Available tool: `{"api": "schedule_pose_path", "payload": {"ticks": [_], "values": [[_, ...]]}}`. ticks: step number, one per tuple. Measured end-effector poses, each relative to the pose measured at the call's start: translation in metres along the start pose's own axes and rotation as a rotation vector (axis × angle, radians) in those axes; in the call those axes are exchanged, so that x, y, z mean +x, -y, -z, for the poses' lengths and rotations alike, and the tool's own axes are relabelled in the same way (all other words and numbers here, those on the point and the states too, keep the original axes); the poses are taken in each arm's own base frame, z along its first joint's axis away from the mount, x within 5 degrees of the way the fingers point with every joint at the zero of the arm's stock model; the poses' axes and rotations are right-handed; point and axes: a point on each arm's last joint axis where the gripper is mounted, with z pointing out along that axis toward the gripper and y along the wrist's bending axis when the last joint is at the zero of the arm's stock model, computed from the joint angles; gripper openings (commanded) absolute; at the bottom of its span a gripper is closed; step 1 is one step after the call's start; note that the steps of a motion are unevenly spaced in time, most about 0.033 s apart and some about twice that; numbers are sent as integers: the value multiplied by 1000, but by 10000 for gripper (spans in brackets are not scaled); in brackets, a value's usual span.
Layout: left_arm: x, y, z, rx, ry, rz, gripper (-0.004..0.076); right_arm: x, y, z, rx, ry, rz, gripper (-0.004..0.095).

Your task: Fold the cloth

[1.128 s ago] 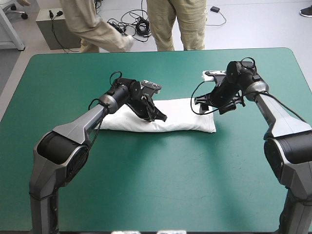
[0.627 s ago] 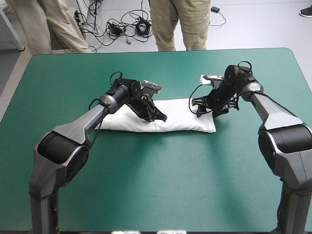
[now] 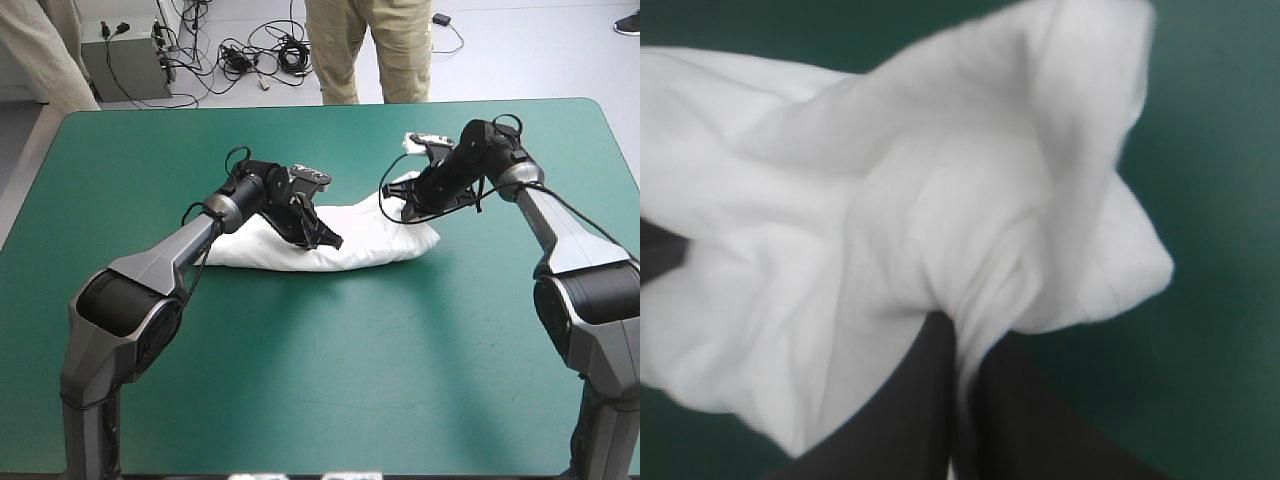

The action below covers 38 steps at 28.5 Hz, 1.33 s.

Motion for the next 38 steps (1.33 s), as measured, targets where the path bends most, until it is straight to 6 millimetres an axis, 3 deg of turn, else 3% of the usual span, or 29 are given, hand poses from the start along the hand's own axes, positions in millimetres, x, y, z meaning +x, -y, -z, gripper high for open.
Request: {"api": "schedule_pose_path", "payload": {"ticks": [3,8,16,22,25,29,31,33,38], "values": [[0,0,0,0,0,0,-9,-7,-30,38,-66,96,57,-15],[0,0,0,0,1,0,-9,-6,-69,66,-131,122,144,-15],[0,0,0,0,1,1,-9,-3,-106,80,-185,147,231,-15],[0,0,10,-36,14,-1,-9,-2,-107,81,-169,143,243,-15],[1,-3,38,-134,41,-18,-9,-3,-106,81,-158,143,246,-15],[9,2,110,-240,129,-54,-9,-3,-106,81,-157,144,247,-15],[20,9,153,-263,187,-60,-9,-3,-107,81,-157,148,247,-15],[35,15,181,-269,222,-60,-9,-3,-108,81,-158,158,251,-15],[75,23,216,-278,206,-57,-9,-2,-123,77,-172,187,291,-15]]}}
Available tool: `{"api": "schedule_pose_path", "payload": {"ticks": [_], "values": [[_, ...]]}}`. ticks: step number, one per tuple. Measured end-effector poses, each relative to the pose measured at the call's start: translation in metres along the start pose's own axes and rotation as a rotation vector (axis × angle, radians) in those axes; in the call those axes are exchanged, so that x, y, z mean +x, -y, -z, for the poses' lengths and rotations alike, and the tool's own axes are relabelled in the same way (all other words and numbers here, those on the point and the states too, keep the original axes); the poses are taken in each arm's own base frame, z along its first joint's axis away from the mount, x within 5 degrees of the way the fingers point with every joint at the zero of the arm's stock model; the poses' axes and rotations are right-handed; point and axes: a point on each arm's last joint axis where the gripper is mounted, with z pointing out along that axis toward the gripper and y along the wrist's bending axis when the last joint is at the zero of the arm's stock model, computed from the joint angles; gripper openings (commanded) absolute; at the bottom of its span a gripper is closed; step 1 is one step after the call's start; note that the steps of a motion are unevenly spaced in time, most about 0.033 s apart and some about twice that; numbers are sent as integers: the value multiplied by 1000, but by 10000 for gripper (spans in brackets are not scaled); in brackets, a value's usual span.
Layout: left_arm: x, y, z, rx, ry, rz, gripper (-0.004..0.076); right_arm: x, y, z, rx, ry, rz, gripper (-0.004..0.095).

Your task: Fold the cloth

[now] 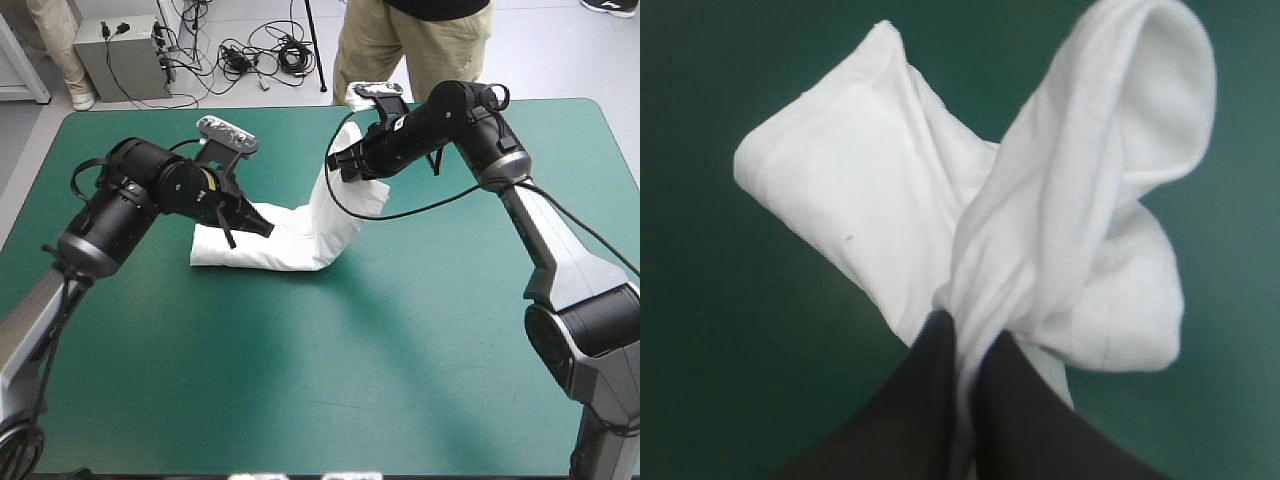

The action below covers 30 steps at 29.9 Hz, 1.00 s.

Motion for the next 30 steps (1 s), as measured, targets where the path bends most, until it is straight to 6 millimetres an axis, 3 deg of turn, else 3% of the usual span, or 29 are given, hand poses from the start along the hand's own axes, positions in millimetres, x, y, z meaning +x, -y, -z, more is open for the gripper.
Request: {"api": "schedule_pose_path", "payload": {"ticks": [3,7,9,14,21,24,27,29,30], "values": [[20,0,16,-3,-34,0,-9,-2,-17,-7,-17,44,62,-15],[52,1,57,-5,35,32,-9,-3,-40,-26,-53,86,108,-15],[71,1,82,-6,94,66,-9,-1,-48,-44,-75,82,112,-15],[115,5,124,30,216,134,-9,8,-62,-94,-121,50,102,-15],[152,10,143,64,287,156,-9,26,-83,-155,-192,20,67,-9],[156,11,138,74,267,180,-9,30,-92,-176,-227,6,59,130],[157,13,132,82,244,193,-9,28,-100,-183,-256,4,70,478],[158,13,129,87,235,197,-9,23,-106,-178,-274,1,89,639],[158,13,129,89,234,198,-9,21,-108,-174,-280,1,101,670]]}}
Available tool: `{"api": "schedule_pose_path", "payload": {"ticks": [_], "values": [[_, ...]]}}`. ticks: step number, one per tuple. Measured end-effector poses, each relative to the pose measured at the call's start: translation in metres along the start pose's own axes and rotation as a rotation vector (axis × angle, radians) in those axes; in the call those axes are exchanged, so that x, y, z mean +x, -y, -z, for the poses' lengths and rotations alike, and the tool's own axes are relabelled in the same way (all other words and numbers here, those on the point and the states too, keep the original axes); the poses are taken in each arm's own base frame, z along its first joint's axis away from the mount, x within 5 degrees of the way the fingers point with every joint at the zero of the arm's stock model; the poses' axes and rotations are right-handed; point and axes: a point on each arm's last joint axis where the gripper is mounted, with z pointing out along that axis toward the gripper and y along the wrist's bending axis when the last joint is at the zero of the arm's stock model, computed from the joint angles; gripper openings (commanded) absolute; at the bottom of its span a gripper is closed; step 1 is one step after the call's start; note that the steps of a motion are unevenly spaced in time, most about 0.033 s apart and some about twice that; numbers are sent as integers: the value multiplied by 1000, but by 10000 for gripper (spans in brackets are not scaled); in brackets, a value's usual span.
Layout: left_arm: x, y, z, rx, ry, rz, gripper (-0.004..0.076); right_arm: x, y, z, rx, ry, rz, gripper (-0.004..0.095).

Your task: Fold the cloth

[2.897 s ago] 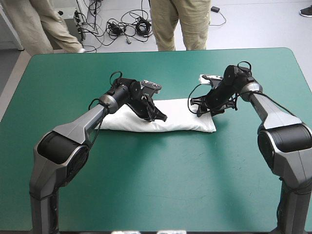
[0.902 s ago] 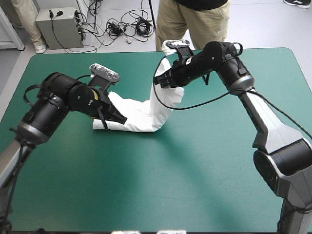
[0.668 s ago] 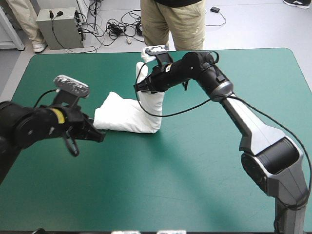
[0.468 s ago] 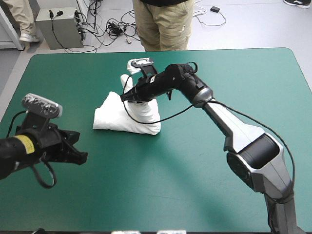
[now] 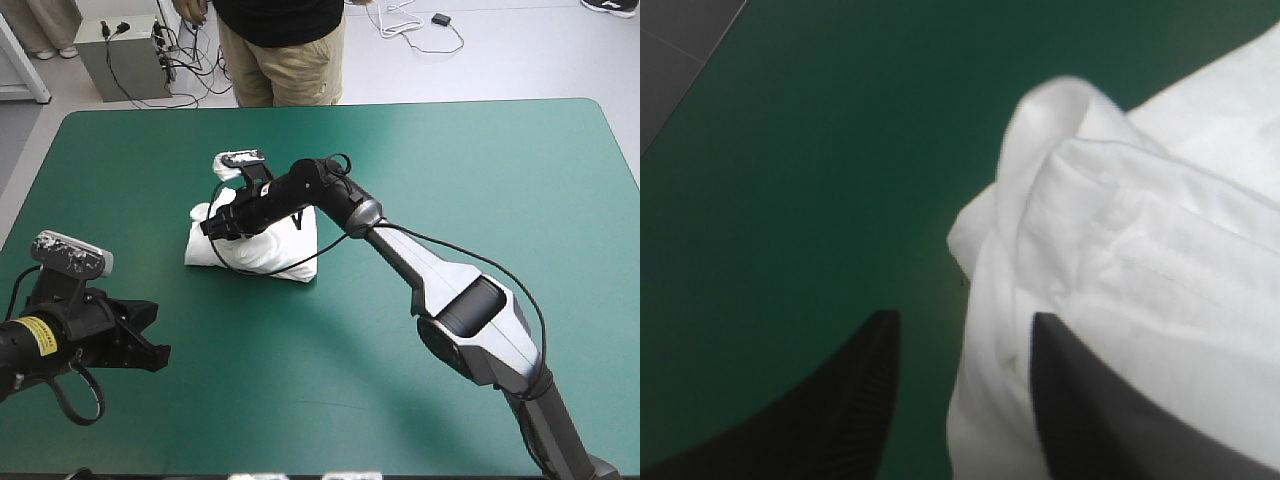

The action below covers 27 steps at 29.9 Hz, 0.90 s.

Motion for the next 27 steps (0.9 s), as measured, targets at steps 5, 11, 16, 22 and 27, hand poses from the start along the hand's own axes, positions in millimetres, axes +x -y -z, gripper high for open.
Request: {"api": "schedule_pose_path", "payload": {"ticks": [5,11,16,22,27], "values": [[1,2,-1,18,-5,7,-9,-11,-8,21,28,-27,16,543],[1,2,-1,20,-5,11,-9,-14,11,49,178,-135,60,486],[1,2,-1,20,-5,11,-9,-18,26,58,236,-133,77,486],[1,2,-1,20,-5,14,-9,-29,28,59,262,-44,260,486],[1,2,-1,20,-5,14,-9,-29,45,68,318,-86,288,486]]}}
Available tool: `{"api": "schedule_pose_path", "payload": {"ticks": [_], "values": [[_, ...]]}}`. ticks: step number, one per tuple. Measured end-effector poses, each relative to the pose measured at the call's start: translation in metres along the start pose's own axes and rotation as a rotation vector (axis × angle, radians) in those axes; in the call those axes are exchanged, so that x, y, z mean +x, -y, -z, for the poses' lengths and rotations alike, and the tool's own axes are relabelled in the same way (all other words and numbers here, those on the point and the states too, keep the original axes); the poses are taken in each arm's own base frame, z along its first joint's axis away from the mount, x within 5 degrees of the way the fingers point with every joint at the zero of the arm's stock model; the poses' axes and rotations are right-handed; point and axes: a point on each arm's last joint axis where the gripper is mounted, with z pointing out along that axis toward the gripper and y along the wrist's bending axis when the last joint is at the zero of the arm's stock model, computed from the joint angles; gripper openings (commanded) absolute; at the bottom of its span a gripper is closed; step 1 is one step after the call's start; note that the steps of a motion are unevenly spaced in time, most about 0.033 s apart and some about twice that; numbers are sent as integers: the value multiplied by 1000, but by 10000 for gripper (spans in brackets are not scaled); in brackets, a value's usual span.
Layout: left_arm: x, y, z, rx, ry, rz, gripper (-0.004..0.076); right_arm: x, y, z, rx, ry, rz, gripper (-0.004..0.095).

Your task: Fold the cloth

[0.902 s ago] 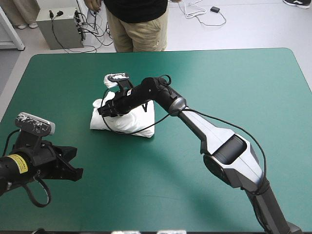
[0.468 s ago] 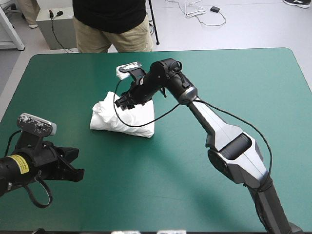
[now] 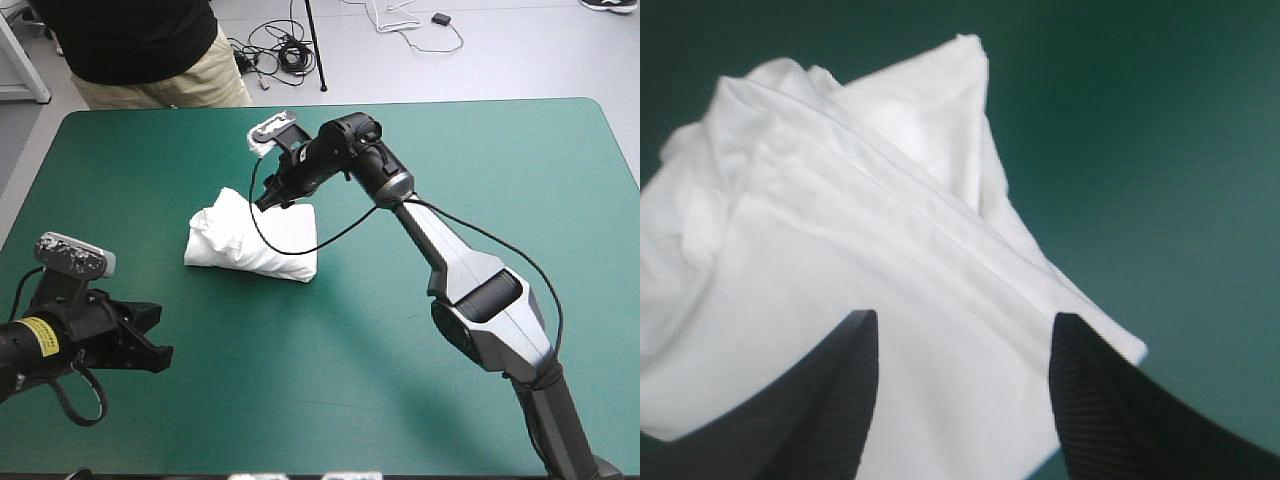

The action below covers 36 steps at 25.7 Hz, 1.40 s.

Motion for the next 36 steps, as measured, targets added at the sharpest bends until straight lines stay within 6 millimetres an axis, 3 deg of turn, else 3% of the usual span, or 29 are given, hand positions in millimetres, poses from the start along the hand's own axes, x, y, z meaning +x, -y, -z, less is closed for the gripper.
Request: {"api": "schedule_pose_path", "payload": {"ticks": [8,12,14,28,30,31,32,33,34,36], "values": [[0,0,0,0,0,0,-9,37,50,17,41,-132,-132,501],[0,0,0,0,0,4,-9,60,65,0,-1,-159,-197,639],[0,0,0,0,0,16,-9,69,66,-13,-32,-164,-217,689],[0,0,-1,0,-1,56,-9,78,43,-64,-185,-147,-292,675],[-1,0,-1,0,-2,57,-9,79,42,-69,-197,-148,-301,624],[-1,0,-1,0,-2,57,-9,79,42,-70,-202,-145,-307,519],[-1,0,-1,0,-2,57,-9,79,41,-72,-213,-141,-317,391],[-1,0,-1,0,-2,57,-9,80,41,-75,-221,-140,-325,111],[-1,0,-1,0,-2,57,-9,82,40,-79,-229,-145,-334,-26],[-1,0,-1,0,-2,57,-9,84,41,-82,-228,-159,-322,-17]]}}
